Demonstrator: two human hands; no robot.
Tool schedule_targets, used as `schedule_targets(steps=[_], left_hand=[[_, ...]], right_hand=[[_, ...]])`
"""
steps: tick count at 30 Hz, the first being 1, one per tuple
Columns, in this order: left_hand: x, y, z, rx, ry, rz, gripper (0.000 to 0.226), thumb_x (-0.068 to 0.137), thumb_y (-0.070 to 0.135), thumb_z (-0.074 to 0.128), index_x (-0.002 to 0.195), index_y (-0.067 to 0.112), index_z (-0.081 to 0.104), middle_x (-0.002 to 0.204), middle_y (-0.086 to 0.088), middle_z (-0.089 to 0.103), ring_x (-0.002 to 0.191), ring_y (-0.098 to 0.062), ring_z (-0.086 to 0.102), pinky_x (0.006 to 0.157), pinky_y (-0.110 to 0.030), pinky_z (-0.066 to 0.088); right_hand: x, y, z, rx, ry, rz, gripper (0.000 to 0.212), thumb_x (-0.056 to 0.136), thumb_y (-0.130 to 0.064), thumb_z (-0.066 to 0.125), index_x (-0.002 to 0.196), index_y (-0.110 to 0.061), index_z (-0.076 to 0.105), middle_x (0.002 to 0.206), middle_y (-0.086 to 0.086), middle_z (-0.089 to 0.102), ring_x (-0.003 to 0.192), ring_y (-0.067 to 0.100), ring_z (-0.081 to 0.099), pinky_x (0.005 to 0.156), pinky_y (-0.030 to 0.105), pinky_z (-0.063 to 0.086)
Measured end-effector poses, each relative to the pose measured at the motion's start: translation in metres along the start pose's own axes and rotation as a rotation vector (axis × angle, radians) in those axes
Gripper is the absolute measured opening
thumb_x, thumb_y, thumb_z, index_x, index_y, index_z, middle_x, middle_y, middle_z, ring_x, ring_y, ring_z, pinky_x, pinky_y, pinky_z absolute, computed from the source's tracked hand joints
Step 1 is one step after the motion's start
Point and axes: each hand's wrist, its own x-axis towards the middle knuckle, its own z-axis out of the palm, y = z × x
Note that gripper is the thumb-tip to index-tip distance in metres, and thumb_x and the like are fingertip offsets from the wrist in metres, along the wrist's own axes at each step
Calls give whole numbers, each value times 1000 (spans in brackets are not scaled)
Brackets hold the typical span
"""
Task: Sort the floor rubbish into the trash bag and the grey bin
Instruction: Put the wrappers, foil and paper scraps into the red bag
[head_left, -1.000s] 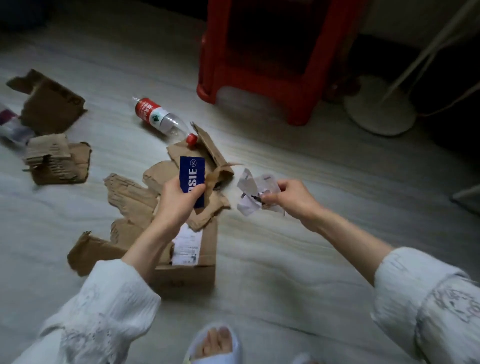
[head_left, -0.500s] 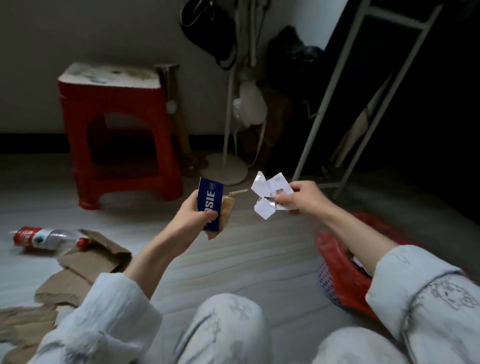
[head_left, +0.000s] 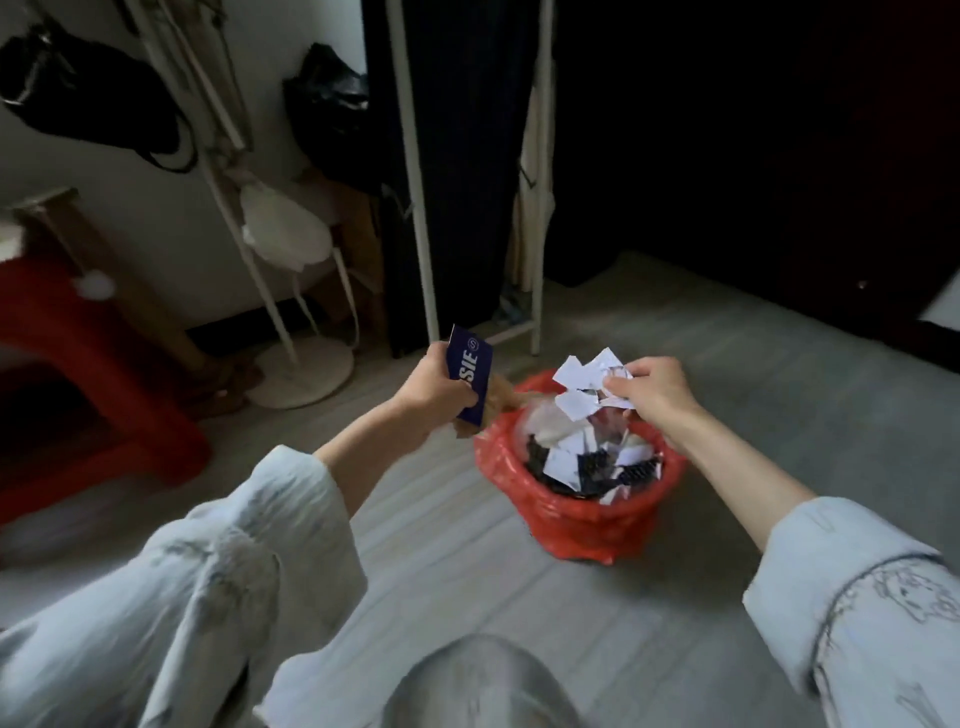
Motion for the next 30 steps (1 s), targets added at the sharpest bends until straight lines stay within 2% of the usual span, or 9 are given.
schedule_targets(steps=[4, 8, 12, 17, 19, 21, 23, 26, 30], left_hand=[[53, -18, 56, -27, -38, 55, 67, 82, -12, 51, 138, 13, 26, 113, -6, 48, 101, -20, 52, 73, -32, 53], [100, -53, 102, 15, -109, 42, 70, 87, -7, 50, 144, 18, 18, 125, -10, 48, 93, -18, 55, 63, -25, 54], [123, -100, 132, 589, -203, -8, 85, 88, 11, 58, 148, 20, -2, 138, -18, 36, 118, -34, 47, 92, -39, 45], [115, -134, 149, 1192, -78, 606, 78, 76, 25, 71, 143, 20, 31, 135, -16, 39, 119, -36, 42, 93, -43, 44], [116, -139, 153, 1167, -213, 599, 71, 89, 30, 56, 147, 17, 18, 141, -15, 36, 125, -34, 38, 99, -41, 38], [122, -143, 154, 985, -434, 430, 63, 99, 25, 33, 148, 16, -6, 139, -16, 39, 123, -30, 41, 100, -36, 35], [126, -144, 155, 894, -512, 371, 63, 99, 22, 26, 146, 16, -15, 136, -18, 43, 119, -29, 44, 100, -35, 37], [125, -143, 154, 1009, -392, 361, 70, 97, 33, 30, 146, 15, -16, 145, -14, 31, 128, -29, 33, 108, -40, 28], [121, -138, 147, 1134, -29, 333, 69, 88, 50, 43, 143, 14, 20, 123, -10, 42, 107, -28, 39, 93, -39, 32]], right_hand=[[38, 49, 2, -40, 103, 120, 14, 79, -20, 72, 77, -19, 58, 63, -5, 60, 51, 15, 59, 80, 38, 50], [77, 96, 14, -120, 93, 170, 13, 82, -21, 69, 74, -13, 61, 87, 17, 68, 77, 36, 66, 83, 48, 52], [78, 130, 17, -400, 6, 177, 38, 85, -25, 66, 115, -2, 60, 120, 18, 62, 113, 33, 55, 95, 36, 41], [62, 166, 31, -713, -128, -220, 53, 96, -30, 45, 145, -15, 29, 155, 6, 21, 144, 22, 15, 116, 29, 9], [63, 177, 40, -811, -215, -252, 56, 98, -36, 37, 149, -22, 17, 158, 0, 4, 146, 19, 0, 119, 36, 3], [67, 183, 46, -904, -254, -249, 54, 99, -40, 32, 148, -26, 15, 159, -4, 3, 146, 15, -1, 118, 39, 2], [71, 182, 49, -945, -308, -205, 53, 99, -43, 27, 148, -28, 14, 158, -6, 2, 146, 14, -3, 118, 40, -2], [76, 182, 51, -995, -343, -165, 54, 98, -47, 25, 148, -30, 12, 159, -4, 1, 146, 15, -7, 117, 44, -6], [72, 183, 49, -987, -289, -187, 54, 97, -48, 26, 147, -28, 18, 159, 0, 0, 145, 17, -11, 116, 48, -10]])
